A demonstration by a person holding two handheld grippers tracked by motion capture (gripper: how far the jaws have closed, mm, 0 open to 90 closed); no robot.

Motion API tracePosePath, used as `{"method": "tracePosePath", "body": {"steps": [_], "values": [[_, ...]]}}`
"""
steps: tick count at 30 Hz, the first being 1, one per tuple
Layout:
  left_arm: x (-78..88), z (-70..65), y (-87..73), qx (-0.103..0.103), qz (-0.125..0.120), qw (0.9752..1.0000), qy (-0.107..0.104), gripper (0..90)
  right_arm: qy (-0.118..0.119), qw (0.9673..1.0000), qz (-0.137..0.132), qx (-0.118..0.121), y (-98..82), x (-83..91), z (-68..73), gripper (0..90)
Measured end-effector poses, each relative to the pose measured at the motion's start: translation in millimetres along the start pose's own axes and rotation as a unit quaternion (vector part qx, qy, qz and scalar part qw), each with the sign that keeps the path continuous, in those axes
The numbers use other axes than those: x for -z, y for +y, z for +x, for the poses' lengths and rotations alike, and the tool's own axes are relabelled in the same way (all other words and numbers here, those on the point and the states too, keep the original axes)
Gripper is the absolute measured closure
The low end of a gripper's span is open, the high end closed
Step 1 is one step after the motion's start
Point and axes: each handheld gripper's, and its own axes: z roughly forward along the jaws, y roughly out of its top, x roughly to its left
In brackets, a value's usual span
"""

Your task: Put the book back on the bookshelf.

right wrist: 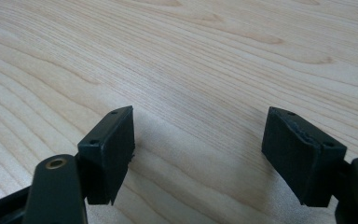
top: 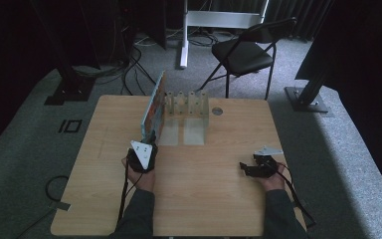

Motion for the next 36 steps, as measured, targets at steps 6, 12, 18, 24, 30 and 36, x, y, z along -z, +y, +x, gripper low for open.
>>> {"method": "tracePosePath", "body": {"steps": [6,12,18,24,30,36], "values": [[-3.0,-0.6,-2.1,-0.002,0.003,1.0,0.007,80.5,0.001,1.0,0.0,0.0,0.0,-0.1,-0.3,25.2],[-4.9,-1.1,-3.6,0.001,0.002,0.9999,0.011,80.4,0.001,1.0,-0.001,0.001,0.1,-0.2,-0.6,25.2],[-5.9,-2.6,-4.5,-0.004,0.002,0.9999,0.012,80.4,0.001,1.0,-0.001,0.001,0.1,-0.2,-0.6,25.2],[-6.4,-1.8,-3.8,0.0,-0.003,0.9999,0.015,80.4,0.001,1.0,-0.001,0.001,0.1,-0.2,-0.7,25.2],[-7.9,-2.7,-4.4,-0.003,-0.004,0.9998,0.018,80.4,0.001,1.0,-0.001,0.002,0.1,-0.2,-0.7,25.2],[-8.7,-2.1,-5.8,0.0,-0.001,0.9999,0.017,80.3,0.001,1.0,-0.001,0.001,0.1,-0.2,-0.7,25.2]]}}
